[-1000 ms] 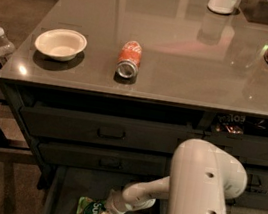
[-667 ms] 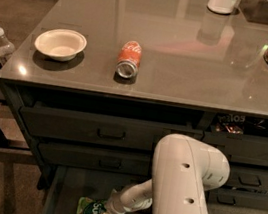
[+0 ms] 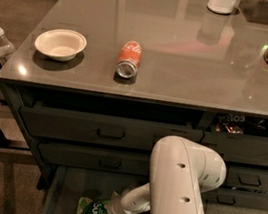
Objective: Pick green rice chip bag from bottom drawer and place on counter
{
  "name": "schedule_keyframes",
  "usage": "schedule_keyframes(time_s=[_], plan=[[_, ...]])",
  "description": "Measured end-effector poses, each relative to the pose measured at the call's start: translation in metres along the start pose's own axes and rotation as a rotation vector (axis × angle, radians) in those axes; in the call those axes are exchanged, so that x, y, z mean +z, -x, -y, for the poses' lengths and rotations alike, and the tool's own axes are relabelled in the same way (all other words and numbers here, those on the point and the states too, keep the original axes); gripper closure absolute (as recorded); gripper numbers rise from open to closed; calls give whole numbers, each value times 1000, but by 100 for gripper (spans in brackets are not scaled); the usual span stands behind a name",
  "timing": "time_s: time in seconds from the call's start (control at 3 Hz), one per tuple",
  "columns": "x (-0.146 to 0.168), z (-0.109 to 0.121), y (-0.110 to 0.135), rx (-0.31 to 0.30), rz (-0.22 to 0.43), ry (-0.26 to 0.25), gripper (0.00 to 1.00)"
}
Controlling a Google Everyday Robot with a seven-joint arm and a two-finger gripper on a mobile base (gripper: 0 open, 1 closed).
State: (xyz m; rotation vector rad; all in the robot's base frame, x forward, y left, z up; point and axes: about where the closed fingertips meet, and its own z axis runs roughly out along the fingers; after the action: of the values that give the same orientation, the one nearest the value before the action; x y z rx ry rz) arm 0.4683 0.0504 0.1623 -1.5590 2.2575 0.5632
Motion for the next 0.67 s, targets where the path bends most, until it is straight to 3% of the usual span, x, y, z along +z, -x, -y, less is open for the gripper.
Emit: schedule_keyframes(time_s=[0.67], plan=[[22, -1, -16, -51, -5, -28, 0]])
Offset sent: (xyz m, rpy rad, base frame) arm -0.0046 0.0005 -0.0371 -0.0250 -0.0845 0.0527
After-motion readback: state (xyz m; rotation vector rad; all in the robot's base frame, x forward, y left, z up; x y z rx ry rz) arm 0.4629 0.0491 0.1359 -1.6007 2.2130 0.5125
